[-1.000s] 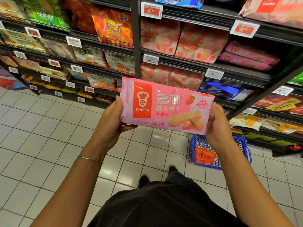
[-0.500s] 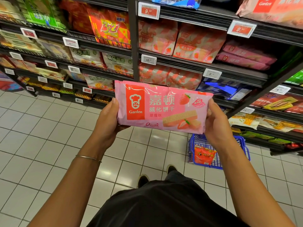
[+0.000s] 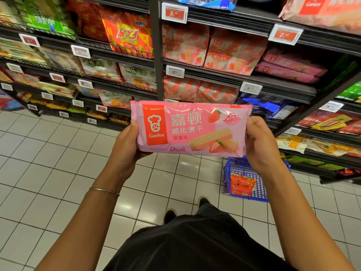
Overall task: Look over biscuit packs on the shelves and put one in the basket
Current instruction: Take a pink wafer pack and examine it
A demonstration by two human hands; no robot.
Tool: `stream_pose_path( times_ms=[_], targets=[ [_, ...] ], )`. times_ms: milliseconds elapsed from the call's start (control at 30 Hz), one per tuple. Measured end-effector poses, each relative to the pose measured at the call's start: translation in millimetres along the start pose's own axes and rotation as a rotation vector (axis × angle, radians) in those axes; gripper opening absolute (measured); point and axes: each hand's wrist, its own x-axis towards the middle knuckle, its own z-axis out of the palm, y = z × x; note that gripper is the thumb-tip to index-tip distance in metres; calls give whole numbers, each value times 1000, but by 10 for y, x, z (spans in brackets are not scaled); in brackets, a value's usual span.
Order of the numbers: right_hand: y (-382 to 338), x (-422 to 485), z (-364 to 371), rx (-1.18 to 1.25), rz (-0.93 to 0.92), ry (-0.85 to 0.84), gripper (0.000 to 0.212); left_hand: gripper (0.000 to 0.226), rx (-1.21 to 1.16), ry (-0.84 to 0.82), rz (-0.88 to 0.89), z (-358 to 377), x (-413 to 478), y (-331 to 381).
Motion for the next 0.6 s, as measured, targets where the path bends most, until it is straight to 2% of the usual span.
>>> stream_pose_path(
  times_ms=[200,400,600],
  targets=[
    [-20,14,46,111,29,12,21,43,6,44,4,4,-4,-33],
    [-40,51,163,61,51,105,21,35,33,109,67,9,14,-15],
    [-23,64,244,42,52,107,20,32,7,105,110,-63,43,45]
  ],
)
